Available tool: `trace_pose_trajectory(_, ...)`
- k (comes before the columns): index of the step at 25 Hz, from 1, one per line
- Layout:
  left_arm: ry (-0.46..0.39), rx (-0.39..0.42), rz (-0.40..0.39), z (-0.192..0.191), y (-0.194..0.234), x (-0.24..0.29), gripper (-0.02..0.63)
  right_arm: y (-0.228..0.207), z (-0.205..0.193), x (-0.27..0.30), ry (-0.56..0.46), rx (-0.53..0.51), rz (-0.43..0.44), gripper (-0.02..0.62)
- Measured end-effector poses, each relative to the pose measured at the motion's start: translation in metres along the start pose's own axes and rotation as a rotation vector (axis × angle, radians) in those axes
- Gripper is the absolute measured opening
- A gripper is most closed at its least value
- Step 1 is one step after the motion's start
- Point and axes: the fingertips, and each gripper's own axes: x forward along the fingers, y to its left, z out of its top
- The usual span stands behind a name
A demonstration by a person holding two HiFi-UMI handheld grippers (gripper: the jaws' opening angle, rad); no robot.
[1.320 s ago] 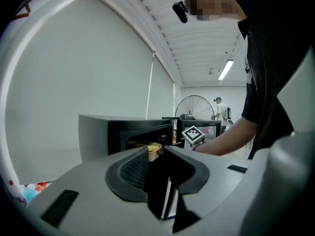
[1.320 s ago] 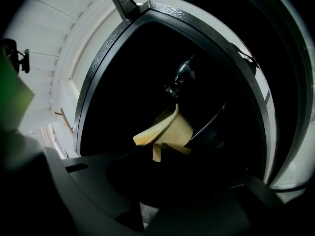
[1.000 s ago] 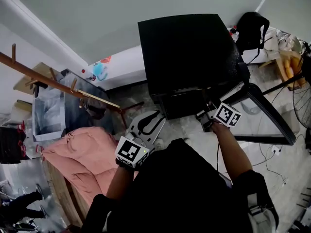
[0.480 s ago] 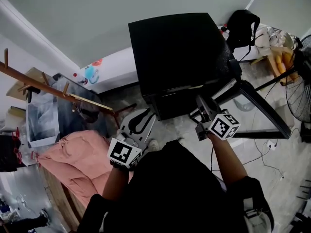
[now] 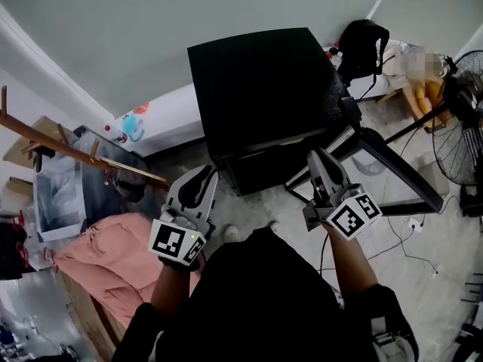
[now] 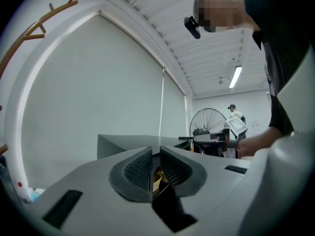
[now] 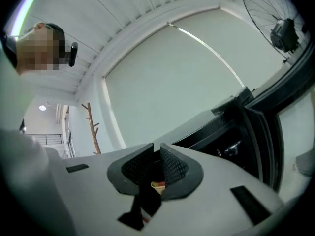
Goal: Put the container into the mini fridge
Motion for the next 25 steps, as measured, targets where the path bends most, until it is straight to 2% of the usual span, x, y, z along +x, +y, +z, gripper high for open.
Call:
trace_pose_trajectory(4, -0.025, 0.039, 0.013, 0.007, -0.001, 0.003, 0.057, 0.002, 0.007, -0.006, -0.031, -0.052, -0.009, 0.056)
trace_pose_trajectory(11, -0.037, 0.030, -0.011, 0.007, -0.007, 0.006, 0.055, 0.013, 0.004, -0.004, -0.046, -0.170, -0.021, 0.043)
trace_pose_trajectory(25, -0.020, 0.002, 0.013, -0.001, 0.001, 0.005, 0.054, 0.026, -0.018, 0.014, 0.020, -0.157, 0.040, 0.041)
